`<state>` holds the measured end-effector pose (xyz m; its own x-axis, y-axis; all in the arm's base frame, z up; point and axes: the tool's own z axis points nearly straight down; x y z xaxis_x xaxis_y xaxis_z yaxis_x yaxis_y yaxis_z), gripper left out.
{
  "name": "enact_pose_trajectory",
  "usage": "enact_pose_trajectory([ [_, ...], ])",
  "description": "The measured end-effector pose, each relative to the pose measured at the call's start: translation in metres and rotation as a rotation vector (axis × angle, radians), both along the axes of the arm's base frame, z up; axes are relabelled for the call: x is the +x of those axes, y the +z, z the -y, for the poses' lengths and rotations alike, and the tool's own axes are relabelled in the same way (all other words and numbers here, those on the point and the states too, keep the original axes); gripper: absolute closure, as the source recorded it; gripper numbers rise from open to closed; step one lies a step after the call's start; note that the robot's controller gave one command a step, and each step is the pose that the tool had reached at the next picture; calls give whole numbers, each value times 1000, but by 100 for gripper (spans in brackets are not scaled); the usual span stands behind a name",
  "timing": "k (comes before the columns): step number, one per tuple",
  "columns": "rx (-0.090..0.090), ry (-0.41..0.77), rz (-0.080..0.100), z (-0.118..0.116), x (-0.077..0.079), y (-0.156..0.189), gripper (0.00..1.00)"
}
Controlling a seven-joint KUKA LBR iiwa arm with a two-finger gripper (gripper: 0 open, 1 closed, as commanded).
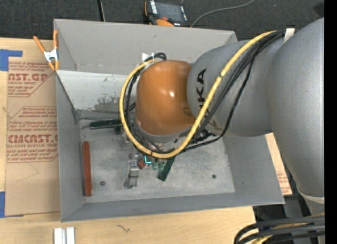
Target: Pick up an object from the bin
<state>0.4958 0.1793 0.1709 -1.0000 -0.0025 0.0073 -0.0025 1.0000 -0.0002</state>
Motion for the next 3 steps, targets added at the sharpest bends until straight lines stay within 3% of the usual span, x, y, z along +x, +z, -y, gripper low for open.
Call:
enact_pose_trajectory([
  [1, 1, 225, 4, 84, 45, -104, 0],
  [2, 1, 284, 11, 127, 48, -70, 0],
  [3, 2, 449, 6, 158, 31, -71, 0],
])
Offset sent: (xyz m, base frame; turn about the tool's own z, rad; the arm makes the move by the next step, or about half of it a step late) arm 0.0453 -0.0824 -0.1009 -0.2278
